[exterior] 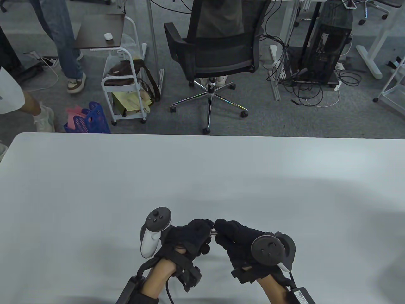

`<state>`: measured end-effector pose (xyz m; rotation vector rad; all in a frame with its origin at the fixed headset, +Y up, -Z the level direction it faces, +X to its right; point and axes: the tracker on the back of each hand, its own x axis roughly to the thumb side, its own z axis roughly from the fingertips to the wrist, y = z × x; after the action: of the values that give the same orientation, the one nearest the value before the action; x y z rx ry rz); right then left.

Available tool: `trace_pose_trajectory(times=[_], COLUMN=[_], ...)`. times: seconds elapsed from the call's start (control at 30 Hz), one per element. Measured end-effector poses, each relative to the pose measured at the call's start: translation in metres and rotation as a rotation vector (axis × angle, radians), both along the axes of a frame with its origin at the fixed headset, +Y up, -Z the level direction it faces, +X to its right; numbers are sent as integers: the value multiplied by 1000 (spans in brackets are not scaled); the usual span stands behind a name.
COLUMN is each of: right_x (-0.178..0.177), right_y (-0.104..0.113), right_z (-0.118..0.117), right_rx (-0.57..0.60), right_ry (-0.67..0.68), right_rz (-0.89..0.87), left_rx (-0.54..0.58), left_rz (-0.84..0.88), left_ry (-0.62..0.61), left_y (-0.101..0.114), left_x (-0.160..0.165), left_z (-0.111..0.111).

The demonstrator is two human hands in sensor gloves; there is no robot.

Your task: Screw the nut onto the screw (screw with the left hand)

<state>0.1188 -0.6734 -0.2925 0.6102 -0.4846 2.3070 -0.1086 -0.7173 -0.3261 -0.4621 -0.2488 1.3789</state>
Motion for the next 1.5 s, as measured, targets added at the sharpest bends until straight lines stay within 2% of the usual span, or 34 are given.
trace_pose_trajectory(times=[0.27, 0.43, 0.7, 0.9, 1.17, 1.37, 1.5], right_x=[-1, 0, -1, 0, -1, 0, 0], right_y=[0, 0, -1, 0, -1, -1, -1], right_z=[0, 0, 0, 0, 0, 0, 0], right_rx=[1, 1, -2, 1, -2, -1, -1], right_ry=[2, 0, 3, 1, 3, 1, 2], right_rz=[19, 4, 18, 7, 13, 2, 12], left_rx=[-4, 14, -1, 6, -3, 1, 8], left_rz=[-4, -3, -5, -7, 3, -3, -10], left_ry=[-71, 3, -68, -4, -74, -9, -23], left_y=[2, 1, 3, 1, 3, 1, 2], left_x=[5, 1, 5, 1, 5, 2, 4], left_z=[0, 0, 1, 1, 0, 1, 0])
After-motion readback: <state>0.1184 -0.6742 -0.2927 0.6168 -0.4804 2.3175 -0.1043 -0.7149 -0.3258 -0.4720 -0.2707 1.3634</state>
